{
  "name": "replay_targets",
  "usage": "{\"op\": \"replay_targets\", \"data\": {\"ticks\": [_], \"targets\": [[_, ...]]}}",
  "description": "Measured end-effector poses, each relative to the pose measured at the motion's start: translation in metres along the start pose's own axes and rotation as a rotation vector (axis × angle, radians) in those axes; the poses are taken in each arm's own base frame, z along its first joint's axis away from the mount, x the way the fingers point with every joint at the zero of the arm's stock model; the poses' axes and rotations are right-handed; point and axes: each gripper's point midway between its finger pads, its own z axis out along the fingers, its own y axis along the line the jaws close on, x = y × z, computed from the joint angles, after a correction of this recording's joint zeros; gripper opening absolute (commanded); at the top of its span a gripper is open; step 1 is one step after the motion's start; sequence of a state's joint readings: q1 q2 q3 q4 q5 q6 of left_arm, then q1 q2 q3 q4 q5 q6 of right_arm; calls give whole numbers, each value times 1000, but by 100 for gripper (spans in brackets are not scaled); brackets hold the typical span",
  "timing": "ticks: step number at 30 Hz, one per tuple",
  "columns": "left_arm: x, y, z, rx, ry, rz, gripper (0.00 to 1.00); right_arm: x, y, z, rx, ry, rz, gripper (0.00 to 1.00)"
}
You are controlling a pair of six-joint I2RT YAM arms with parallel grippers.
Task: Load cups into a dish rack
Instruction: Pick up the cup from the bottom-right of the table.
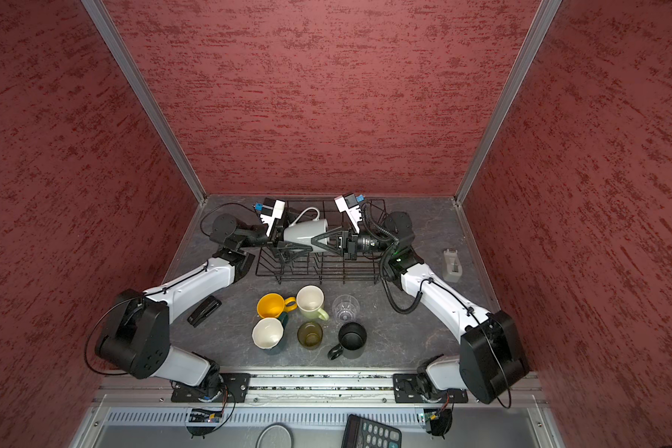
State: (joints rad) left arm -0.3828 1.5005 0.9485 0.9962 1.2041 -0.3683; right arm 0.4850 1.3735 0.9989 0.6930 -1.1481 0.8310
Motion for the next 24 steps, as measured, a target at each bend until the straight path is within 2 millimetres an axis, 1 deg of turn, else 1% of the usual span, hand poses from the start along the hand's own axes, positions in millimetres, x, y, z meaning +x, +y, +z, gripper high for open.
{"op": "replay_targets", "data": {"ticks": [6,24], "targets": [[-1,-1,0,2,-2,5,100,-1,1,0,-2,-2,-1,0],[-2,-3,1,8,-6,29,100,-4,5,0,-15,-12,-11,0]]}}
